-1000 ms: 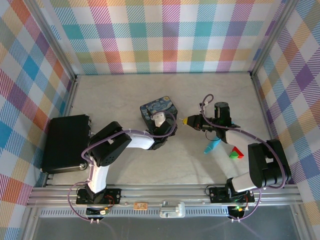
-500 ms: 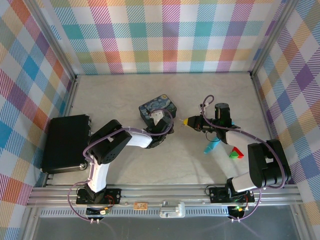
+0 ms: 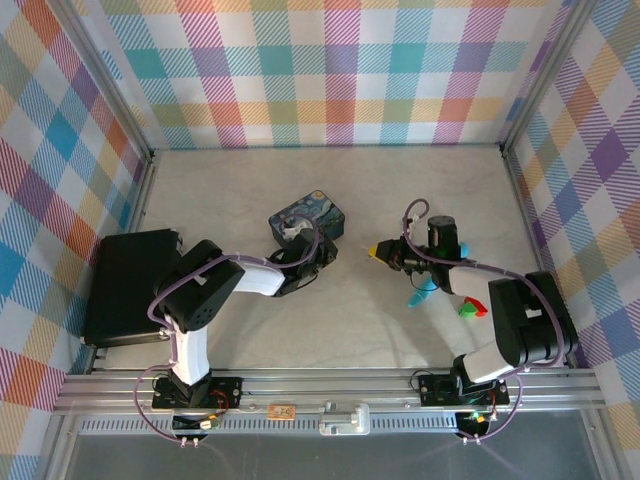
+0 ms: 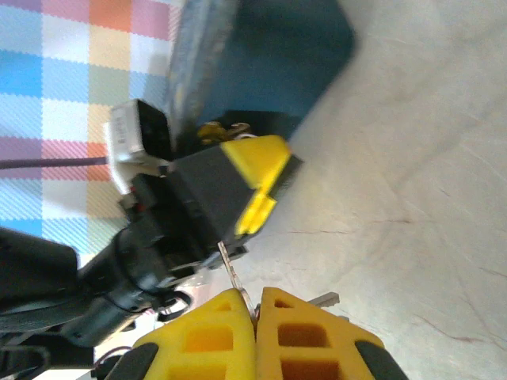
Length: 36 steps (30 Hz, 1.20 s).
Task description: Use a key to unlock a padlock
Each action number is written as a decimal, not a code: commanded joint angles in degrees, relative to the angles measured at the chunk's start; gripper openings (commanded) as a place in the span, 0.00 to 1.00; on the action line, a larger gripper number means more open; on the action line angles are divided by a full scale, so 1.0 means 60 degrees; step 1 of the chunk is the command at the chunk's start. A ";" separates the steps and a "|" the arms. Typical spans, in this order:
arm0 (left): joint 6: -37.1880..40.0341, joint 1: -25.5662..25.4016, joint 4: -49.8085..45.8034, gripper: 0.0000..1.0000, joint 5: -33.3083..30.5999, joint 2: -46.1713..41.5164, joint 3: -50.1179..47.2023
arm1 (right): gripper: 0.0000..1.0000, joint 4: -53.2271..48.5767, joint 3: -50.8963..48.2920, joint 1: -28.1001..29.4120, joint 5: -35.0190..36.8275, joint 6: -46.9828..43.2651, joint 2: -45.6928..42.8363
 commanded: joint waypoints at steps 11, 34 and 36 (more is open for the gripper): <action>-0.1714 0.0464 0.3835 0.00 0.2506 -0.0738 -0.0809 | 0.00 0.3246 -0.0739 0.1015 0.0941 0.2211 0.0955; -0.1687 0.0427 0.4122 0.00 0.2509 -0.0657 -0.0879 | 0.00 0.5490 -0.0308 0.1629 0.1390 0.3495 0.1781; -0.1692 0.0413 0.4183 0.00 0.2495 -0.0617 -0.0907 | 0.00 0.5472 -0.0265 0.1675 0.1373 0.3530 0.1765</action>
